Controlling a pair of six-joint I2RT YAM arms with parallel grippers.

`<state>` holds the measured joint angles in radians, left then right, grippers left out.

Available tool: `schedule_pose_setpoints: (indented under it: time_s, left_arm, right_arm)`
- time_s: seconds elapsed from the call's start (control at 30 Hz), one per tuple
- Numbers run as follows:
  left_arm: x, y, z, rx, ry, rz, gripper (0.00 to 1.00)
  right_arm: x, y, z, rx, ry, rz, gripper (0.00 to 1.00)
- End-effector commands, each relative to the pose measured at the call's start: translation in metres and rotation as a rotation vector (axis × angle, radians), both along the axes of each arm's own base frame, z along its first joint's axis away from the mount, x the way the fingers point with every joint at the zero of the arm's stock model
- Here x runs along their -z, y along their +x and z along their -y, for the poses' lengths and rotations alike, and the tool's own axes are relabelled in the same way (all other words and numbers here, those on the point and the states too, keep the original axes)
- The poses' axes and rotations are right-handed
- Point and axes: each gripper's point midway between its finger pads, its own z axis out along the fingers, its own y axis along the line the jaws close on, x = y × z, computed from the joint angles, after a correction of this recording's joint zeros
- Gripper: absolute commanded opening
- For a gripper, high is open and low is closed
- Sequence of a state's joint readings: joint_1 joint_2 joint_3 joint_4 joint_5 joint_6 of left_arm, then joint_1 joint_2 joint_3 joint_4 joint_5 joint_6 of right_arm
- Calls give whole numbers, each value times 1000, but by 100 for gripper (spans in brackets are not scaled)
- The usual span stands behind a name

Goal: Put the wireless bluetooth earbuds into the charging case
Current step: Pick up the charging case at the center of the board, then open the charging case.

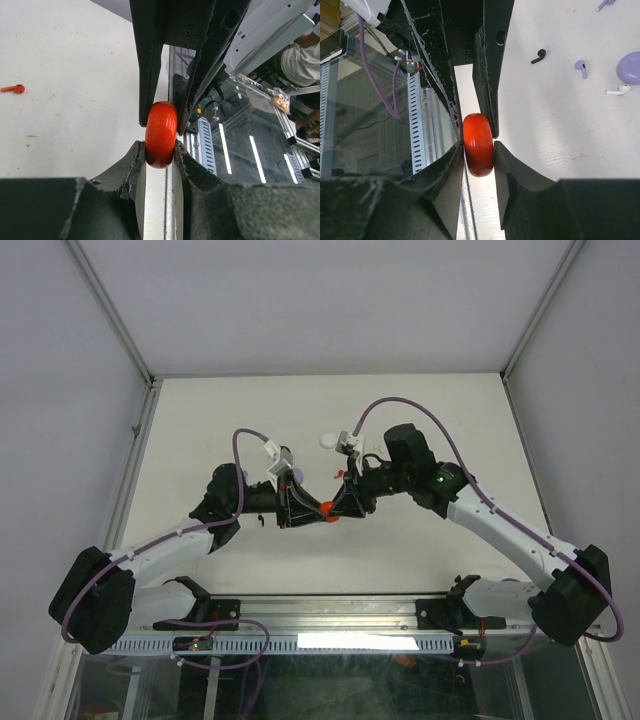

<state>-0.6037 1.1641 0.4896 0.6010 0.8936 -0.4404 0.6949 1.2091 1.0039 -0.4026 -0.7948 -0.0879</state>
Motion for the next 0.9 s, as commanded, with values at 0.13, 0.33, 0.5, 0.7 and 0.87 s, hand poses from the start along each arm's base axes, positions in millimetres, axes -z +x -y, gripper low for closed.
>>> schedule_pose_setpoints:
  time_s: [0.13, 0.33, 0.5, 0.7, 0.87]
  left_arm:
    - [-7, -6, 3, 11, 5, 156, 0]
    - [-6, -4, 2, -32, 14, 190, 0]
    - [-10, 1, 2, -57, 17, 179, 0]
    - [-14, -1, 4, -36, 2, 168, 0]
    - [-22, -7, 5, -6, -30, 166, 0]
  right_arm:
    - [-30, 8, 4, 48, 52, 122, 34]
    - [-29, 10, 6, 60, 44, 117, 36]
    - [-28, -4, 2, -19, 66, 81, 47]
    - [-21, -1, 4, -4, 53, 85, 49]
    - [-9, 5, 2, 10, 25, 73, 49]
